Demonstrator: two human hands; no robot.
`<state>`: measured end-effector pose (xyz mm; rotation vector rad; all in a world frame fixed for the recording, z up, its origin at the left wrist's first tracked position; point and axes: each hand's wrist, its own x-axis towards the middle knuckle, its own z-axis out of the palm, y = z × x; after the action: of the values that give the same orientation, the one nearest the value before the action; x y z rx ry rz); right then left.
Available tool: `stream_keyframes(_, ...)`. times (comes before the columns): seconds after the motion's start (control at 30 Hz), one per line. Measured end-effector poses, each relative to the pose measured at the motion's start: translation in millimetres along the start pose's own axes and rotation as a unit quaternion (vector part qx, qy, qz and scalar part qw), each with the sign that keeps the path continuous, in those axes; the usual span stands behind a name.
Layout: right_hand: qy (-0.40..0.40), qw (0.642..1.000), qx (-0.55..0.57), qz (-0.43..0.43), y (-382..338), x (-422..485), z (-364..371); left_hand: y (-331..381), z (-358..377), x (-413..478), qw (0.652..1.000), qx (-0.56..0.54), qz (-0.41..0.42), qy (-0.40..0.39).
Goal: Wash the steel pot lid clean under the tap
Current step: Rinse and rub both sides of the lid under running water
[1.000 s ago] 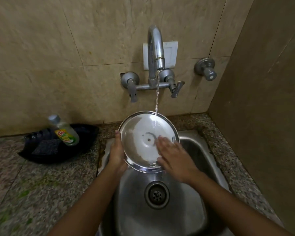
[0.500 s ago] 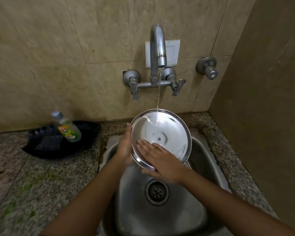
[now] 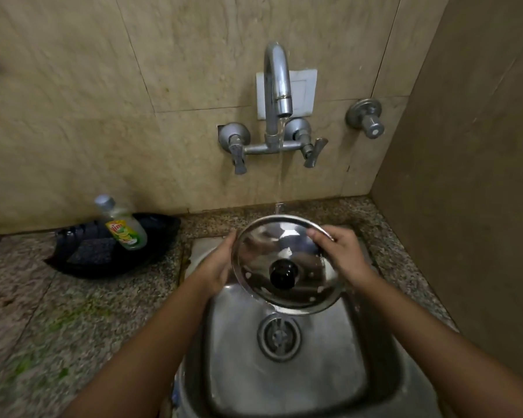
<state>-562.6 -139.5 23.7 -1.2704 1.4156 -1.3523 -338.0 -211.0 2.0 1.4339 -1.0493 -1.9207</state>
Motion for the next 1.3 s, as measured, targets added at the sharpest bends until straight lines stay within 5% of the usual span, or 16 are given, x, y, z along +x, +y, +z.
stream_keyframes(0.13, 0.058, 0.982, 0.122, 0.130, 8, 22, -6, 9, -2, 1, 0.990, 0.042, 0.127, 0.042)
stream_keyframes(0.3, 0.050, 0.946, 0.226, 0.227, 13, 43, -9, 23, 5, 3, 0.985, -0.018, 0.168, 0.013)
stream_keyframes(0.47, 0.115, 0.989, 0.034, 0.087, -2, 65, 1, 21, 15, 9, 0.977, -0.068, 0.183, 0.087)
stream_keyframes(0.63, 0.108, 0.994, 0.015, -0.021, -45, 101, 13, 20, 15, 7, 0.972, -0.082, 0.201, 0.091)
stream_keyframes(0.87, 0.194, 0.981, -0.023, -0.016, -54, 120, 28, 18, 10, 8, 0.973, -0.078, 0.205, 0.070)
stream_keyframes(1.3, 0.216, 0.974, -0.056, 0.020, -66, 120, 27, 20, 15, 5, 0.971, -0.085, 0.214, 0.059)
